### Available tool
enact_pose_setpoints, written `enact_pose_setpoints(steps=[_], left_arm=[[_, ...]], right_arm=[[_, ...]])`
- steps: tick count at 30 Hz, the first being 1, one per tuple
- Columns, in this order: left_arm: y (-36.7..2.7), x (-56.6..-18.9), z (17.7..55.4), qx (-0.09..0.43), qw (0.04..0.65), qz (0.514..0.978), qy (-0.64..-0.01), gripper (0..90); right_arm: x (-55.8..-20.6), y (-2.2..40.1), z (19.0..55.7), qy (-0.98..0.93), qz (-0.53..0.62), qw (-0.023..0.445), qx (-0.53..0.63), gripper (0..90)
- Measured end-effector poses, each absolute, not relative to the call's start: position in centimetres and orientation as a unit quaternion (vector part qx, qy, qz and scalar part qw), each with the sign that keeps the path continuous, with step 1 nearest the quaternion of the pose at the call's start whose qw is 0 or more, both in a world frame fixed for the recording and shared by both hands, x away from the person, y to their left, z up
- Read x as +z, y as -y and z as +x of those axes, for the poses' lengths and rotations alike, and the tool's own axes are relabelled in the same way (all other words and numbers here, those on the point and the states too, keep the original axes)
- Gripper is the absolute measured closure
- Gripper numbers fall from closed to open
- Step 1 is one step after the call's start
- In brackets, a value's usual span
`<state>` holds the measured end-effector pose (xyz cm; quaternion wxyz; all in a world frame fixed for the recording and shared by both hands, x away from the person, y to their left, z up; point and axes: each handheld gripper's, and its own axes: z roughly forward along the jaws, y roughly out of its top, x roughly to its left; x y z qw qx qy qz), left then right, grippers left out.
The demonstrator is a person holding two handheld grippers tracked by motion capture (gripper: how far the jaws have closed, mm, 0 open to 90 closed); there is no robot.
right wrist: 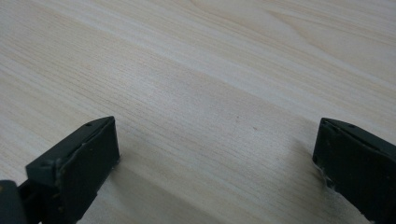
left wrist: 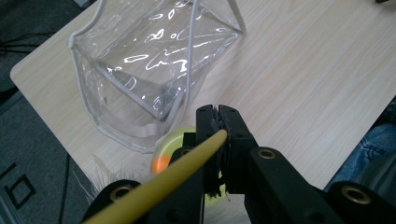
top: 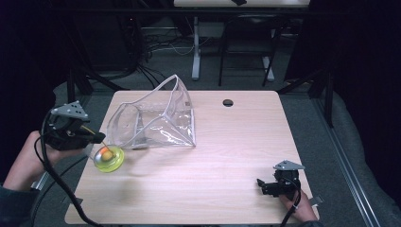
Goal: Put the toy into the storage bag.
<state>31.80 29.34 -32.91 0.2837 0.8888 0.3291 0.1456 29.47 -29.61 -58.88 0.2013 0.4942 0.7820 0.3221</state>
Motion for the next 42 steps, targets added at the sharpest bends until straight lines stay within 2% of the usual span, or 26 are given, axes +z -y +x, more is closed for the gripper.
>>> enact_pose_setpoints(steps=[21, 42], left_arm=[[-29.3, -30.0, 33.8, 0.175, 0.285, 0.881, -0.333, 87.4], [-29.1, -28.6, 37.2, 0.18, 0.29, 0.872, -0.351, 87.5]], right_arm=[[-58.9, 29.6, 29.5, -0.782, 0.494, 0.201, 0.323, 0.0], [-58.9, 29.7, 29.5, -0.784, 0.493, 0.201, 0.321, 0.0]])
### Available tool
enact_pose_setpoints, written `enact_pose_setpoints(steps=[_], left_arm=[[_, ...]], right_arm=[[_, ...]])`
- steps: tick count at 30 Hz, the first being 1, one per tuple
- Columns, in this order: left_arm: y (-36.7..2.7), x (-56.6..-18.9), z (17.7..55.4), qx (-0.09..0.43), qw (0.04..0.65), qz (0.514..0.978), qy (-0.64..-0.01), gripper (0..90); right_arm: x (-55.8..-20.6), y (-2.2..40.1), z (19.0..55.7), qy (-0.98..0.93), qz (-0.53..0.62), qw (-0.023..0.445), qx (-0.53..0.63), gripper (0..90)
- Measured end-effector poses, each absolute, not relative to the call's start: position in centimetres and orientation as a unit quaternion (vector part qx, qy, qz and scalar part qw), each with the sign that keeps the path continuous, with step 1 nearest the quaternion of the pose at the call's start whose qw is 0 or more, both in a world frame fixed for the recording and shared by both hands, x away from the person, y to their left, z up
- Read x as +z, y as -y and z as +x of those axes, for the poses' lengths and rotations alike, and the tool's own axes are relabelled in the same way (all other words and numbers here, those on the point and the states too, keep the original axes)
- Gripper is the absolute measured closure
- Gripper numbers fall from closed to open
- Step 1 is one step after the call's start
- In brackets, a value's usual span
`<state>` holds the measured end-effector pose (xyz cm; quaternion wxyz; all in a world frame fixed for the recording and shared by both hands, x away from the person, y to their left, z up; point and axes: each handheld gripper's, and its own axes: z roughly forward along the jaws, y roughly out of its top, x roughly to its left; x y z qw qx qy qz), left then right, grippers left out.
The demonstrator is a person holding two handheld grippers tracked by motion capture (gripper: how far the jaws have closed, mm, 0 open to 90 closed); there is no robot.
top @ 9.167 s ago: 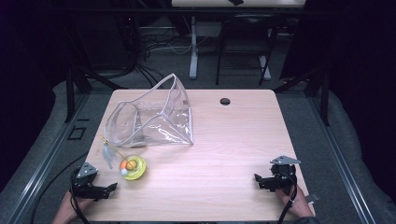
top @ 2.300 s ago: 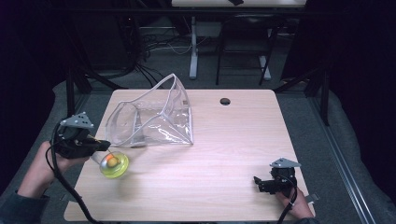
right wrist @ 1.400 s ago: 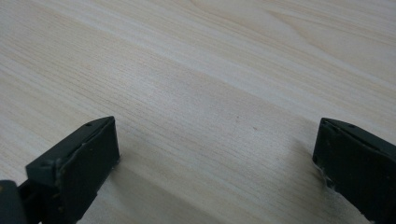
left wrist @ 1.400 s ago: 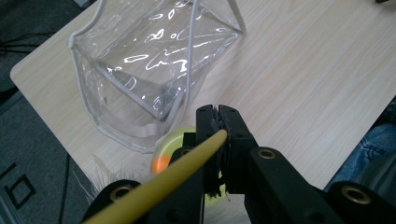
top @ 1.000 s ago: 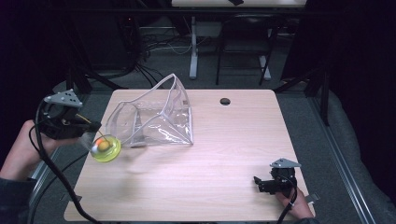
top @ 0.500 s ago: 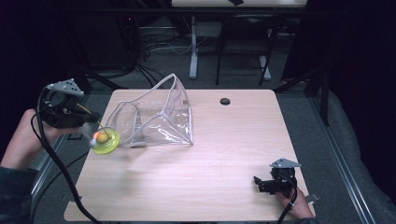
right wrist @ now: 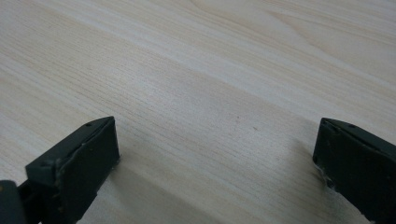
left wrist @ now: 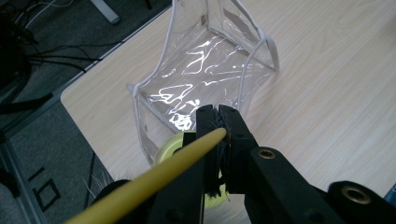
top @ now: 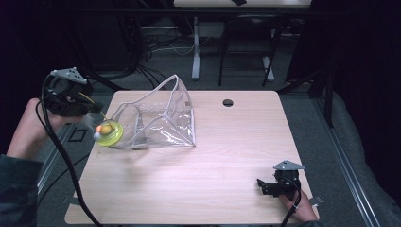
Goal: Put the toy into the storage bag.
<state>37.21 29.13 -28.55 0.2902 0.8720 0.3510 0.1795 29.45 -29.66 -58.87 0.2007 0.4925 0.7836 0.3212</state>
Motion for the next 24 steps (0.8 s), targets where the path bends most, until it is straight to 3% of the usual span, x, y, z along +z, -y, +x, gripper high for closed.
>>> enact_pose_setpoints(steps=[24], left_arm=[[-27.6, -28.5, 42.0, 0.18, 0.264, 0.875, -0.365, 87.4]], right_arm=[[-58.9, 29.7, 29.5, -0.784, 0.49, 0.2, 0.323, 0.0]])
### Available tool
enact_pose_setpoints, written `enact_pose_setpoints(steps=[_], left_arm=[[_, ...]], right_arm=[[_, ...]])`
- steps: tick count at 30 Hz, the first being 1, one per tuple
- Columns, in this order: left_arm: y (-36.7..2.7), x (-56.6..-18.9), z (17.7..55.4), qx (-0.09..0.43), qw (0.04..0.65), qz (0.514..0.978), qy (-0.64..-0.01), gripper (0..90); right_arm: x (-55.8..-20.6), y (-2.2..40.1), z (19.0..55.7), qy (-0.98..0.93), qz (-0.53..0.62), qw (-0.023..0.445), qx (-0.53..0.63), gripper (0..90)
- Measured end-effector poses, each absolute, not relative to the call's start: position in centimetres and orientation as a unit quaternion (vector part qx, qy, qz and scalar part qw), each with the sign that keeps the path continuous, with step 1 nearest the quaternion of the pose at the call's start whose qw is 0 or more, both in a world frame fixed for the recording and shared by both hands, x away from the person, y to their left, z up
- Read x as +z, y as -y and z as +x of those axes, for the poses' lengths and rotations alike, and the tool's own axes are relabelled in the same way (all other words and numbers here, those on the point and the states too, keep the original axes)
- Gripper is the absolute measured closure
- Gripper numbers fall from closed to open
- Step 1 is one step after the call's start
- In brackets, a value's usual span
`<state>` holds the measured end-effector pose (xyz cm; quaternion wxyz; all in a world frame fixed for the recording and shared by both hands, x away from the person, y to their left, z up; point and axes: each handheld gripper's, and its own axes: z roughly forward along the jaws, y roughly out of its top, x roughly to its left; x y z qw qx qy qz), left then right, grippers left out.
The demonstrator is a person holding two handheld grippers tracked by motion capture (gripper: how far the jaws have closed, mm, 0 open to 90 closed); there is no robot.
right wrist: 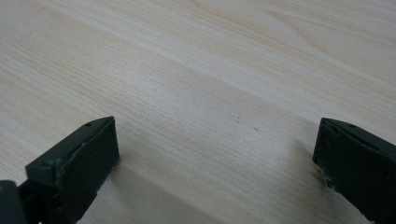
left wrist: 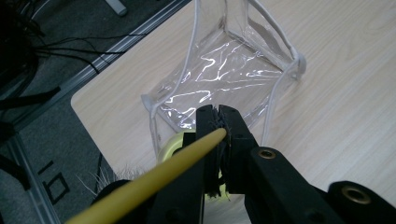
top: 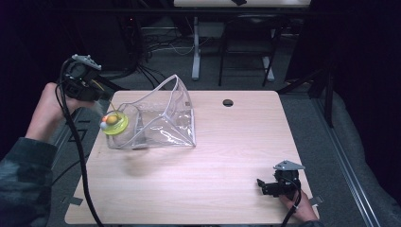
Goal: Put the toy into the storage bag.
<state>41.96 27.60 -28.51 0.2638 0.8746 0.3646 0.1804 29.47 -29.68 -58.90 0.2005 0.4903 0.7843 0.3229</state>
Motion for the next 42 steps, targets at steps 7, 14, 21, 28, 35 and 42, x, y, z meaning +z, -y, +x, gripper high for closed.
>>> enact_pose_setpoints(steps=[7, 14, 21, 28, 35, 42], left_arm=[[-27.1, -29.0, 43.2, 0.173, 0.264, 0.875, -0.368, 87.5], [-26.6, -29.8, 44.5, 0.164, 0.264, 0.873, -0.375, 87.5], [-26.4, -30.3, 45.3, 0.158, 0.263, 0.873, -0.38, 87.5], [-26.2, -30.7, 45.8, 0.153, 0.266, 0.872, -0.382, 87.5], [-25.8, -31.2, 46.2, 0.15, 0.265, 0.873, -0.38, 87.5], [-25.5, -32.1, 46.8, 0.132, 0.273, 0.874, -0.381, 87.5]], right_arm=[[-58.9, 29.7, 29.5, -0.784, 0.49, 0.2, 0.323, 0.0], [-58.9, 29.7, 29.4, -0.785, 0.49, 0.201, 0.323, 0.0], [-58.9, 29.7, 29.4, -0.785, 0.489, 0.2, 0.322, 0.0], [-58.9, 29.7, 29.4, -0.784, 0.49, 0.202, 0.322, 0.0], [-58.9, 29.7, 29.4, -0.784, 0.49, 0.202, 0.322, 0.0], [-58.9, 29.7, 29.4, -0.785, 0.49, 0.203, 0.32, 0.0]])
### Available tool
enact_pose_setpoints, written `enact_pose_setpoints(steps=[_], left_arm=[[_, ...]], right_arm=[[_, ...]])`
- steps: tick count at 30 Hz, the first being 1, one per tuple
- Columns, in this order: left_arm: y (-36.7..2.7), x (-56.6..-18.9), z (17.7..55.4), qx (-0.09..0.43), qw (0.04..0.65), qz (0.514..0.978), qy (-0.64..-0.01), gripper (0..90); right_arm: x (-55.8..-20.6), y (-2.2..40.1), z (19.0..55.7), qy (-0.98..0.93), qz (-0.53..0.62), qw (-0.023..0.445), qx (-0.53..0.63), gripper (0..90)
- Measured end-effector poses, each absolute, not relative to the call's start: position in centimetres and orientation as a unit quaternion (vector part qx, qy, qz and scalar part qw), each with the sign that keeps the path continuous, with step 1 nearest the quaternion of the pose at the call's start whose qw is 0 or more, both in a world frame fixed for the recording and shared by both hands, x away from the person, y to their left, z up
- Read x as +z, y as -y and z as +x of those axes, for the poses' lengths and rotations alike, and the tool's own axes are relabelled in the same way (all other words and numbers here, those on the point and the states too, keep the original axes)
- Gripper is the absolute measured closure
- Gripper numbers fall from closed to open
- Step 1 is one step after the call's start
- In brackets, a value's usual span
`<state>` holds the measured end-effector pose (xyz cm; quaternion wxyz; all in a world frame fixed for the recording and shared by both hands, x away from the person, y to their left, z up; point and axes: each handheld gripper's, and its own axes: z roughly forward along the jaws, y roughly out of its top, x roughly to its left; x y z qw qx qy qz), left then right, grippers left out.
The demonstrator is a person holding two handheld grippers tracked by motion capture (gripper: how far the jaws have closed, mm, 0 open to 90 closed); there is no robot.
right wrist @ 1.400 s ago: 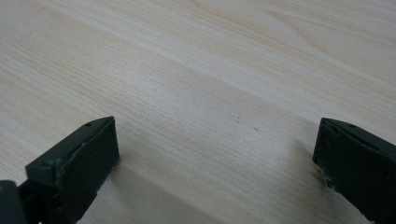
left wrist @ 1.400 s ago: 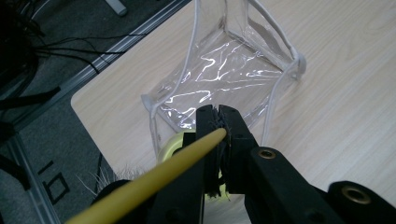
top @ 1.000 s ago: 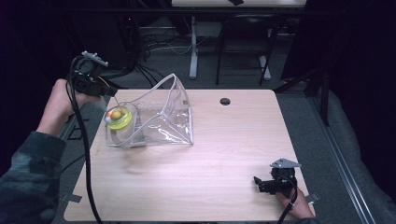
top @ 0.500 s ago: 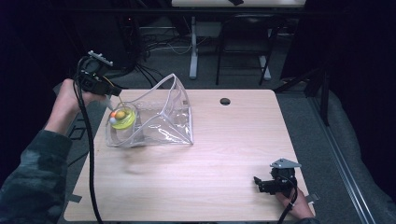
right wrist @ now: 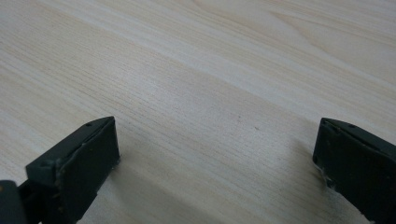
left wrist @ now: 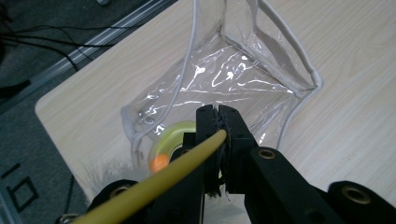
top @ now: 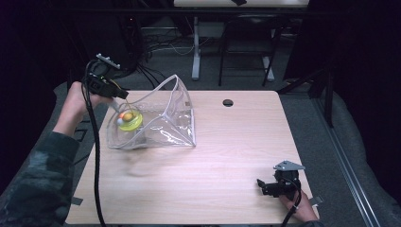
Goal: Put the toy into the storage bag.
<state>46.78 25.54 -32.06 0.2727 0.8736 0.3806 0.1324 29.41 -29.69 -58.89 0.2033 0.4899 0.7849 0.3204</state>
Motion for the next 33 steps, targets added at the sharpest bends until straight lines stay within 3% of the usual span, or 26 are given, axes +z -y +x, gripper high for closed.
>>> enact_pose_setpoints(steps=[33], left_arm=[[-23.6, -35.9, 49.0, 0.09, 0.276, 0.875, -0.387, 87.5]], right_arm=[[-58.9, 29.7, 29.4, -0.785, 0.49, 0.202, 0.323, 0.0]])
